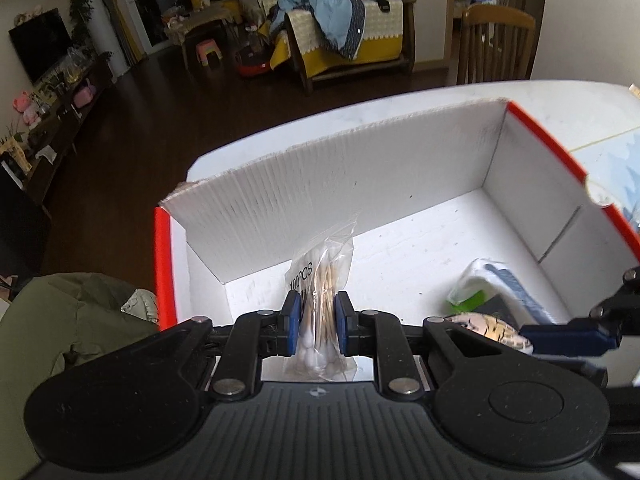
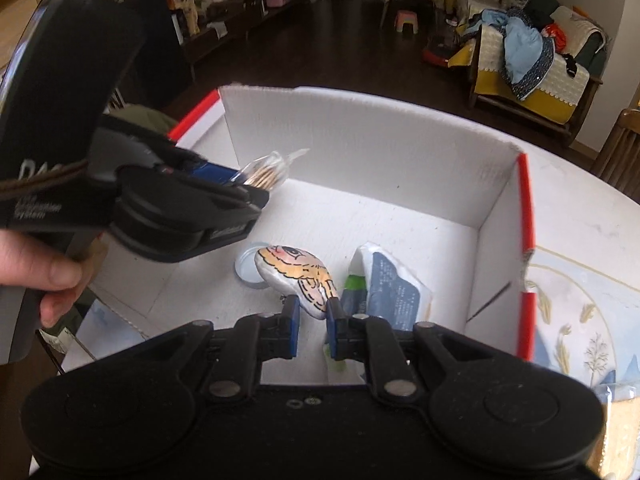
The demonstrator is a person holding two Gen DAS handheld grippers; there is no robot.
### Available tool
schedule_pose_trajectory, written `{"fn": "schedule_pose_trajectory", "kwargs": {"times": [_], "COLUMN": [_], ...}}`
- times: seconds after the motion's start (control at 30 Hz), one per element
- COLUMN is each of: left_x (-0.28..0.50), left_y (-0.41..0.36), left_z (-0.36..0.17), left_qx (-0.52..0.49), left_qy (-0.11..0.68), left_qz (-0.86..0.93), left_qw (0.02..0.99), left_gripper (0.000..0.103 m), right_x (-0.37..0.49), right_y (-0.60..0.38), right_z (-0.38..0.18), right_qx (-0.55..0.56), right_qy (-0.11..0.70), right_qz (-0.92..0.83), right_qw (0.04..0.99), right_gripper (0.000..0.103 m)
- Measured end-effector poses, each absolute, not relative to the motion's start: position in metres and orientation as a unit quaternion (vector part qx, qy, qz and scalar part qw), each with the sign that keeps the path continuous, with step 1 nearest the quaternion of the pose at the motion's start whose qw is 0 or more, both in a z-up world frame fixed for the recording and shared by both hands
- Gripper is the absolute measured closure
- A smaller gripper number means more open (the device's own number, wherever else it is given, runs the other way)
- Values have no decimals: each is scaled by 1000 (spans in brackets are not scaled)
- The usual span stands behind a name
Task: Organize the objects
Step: 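Open the left gripper to drop the swab bag while the right gripper releases the badge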
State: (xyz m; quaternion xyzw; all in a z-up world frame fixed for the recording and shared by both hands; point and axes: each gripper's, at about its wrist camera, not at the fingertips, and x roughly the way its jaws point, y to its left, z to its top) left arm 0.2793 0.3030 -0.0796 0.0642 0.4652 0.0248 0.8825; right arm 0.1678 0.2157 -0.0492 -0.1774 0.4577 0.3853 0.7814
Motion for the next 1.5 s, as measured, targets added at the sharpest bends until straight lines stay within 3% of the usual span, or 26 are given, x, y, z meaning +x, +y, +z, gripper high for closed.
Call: {"fn": "schedule_pose_trajectory", "kwargs": {"times": [0.37, 0.67, 1.1, 1.5], "left_x": [299, 305, 297, 265], "left_y": [298, 300, 309, 308], "left_z": [-99, -98, -86, -51], "left_qx": [85, 83, 33, 2], "left_qy": [517, 531, 517, 479], "left_qz": [17, 13, 11, 18], "left_qw": [851, 843, 855, 878], "left_gripper": [86, 86, 82, 82], "right_x": [175, 179, 166, 160], "right_y": [226, 225, 211, 179], "right_z": [-74, -75, -45, -10], "right_qx": [-194, -181, -157, -129], "right_qy": [487, 503, 483, 448], "right_qz": [368, 365, 393, 404], "right_qw": [768, 763, 766, 787], "right_gripper": [88, 80, 57, 50]}}
